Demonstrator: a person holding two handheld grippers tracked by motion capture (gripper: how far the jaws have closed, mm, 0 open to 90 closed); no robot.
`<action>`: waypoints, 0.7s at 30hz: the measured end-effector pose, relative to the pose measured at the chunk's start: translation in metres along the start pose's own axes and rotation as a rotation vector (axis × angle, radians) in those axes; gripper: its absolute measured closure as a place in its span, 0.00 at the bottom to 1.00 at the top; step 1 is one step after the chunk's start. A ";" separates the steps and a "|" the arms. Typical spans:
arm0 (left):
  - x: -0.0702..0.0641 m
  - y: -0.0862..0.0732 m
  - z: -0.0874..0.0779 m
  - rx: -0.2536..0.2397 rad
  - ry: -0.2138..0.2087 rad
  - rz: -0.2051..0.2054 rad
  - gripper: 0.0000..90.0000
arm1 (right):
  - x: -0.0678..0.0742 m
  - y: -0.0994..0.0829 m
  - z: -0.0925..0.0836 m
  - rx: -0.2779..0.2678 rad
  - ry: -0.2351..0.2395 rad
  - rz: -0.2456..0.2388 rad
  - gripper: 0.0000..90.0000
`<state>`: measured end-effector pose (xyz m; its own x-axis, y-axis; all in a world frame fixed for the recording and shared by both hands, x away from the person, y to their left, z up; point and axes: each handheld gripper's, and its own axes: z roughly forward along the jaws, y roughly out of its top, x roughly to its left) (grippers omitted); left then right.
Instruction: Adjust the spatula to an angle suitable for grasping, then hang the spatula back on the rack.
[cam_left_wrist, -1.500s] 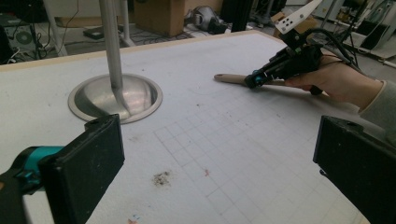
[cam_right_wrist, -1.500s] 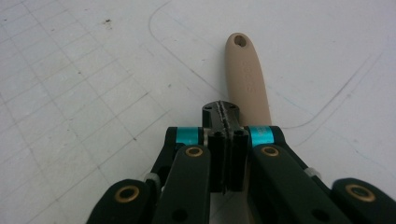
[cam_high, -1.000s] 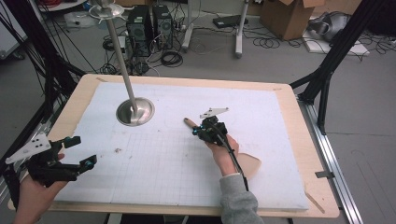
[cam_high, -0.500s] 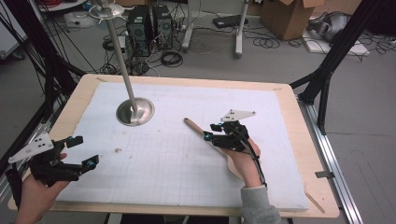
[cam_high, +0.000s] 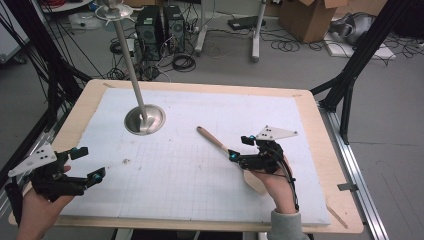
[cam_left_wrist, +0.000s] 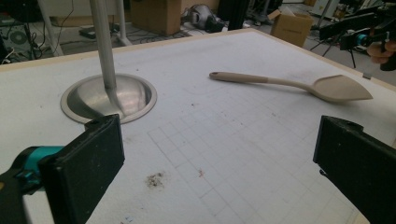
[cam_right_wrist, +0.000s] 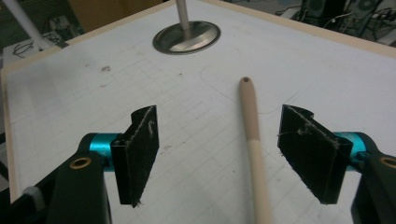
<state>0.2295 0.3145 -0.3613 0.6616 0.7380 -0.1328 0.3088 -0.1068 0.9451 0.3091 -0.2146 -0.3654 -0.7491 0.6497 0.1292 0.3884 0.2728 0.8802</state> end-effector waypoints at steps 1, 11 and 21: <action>0.000 0.000 0.000 0.000 0.000 0.000 0.03 | 0.000 -0.001 -0.003 -0.011 -0.009 0.007 0.31; -0.003 -0.002 0.003 0.016 -0.004 0.002 0.03 | -0.010 -0.019 -0.017 -0.007 -0.060 0.036 0.31; -0.002 -0.003 -0.002 0.008 0.000 -0.003 0.03 | -0.013 -0.018 -0.013 0.005 -0.078 0.024 0.30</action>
<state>0.2261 0.3149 -0.3629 0.6607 0.7383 -0.1355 0.3165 -0.1103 0.9422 0.3048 -0.2370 -0.3772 -0.6959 0.7090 0.1141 0.4081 0.2597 0.8752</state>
